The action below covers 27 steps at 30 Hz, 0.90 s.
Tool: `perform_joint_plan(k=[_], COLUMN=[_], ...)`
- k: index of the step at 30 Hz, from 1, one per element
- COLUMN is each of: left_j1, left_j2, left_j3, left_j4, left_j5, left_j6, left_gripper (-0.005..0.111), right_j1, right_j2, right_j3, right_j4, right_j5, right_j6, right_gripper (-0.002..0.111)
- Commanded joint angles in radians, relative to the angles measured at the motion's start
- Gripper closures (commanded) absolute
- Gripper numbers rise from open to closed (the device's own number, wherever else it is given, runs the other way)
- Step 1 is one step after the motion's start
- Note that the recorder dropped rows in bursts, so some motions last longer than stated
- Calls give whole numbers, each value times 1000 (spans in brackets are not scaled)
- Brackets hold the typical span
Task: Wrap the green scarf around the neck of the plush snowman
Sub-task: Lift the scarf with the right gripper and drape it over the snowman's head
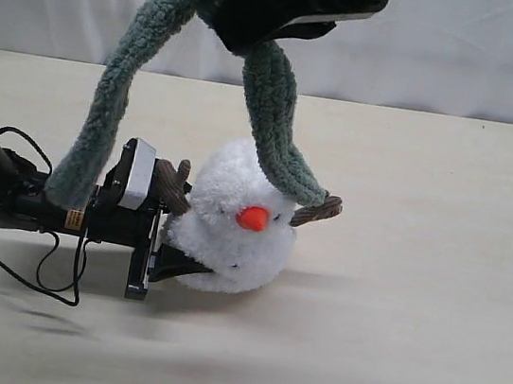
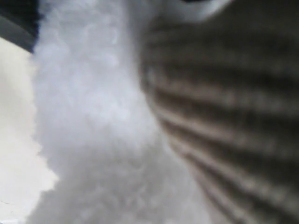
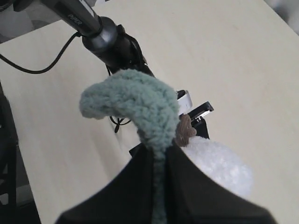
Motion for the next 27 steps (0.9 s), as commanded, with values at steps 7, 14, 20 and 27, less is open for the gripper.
perform_joint_plan(k=[7, 14, 20, 27], left_j1=[-6, -6, -6, -6], left_j2=[3, 3, 3, 3], left_j3=[-4, -4, -4, -4], left_j4=[-11, -7, -7, -7], left_j5=[-2, -2, -2, -2], left_j6=[-6, -6, -6, -6], left_gripper=[107, 107, 107, 107], right_j1=[3, 3, 3, 3], right_j2=[-8, -8, 3, 94], right_j3=[115, 122, 124, 137], right_j4=[-98, -24, -70, -267], right_j5=[36, 72, 25, -7], right_j6=[123, 102, 25, 74], right_gripper=[104, 104, 104, 104])
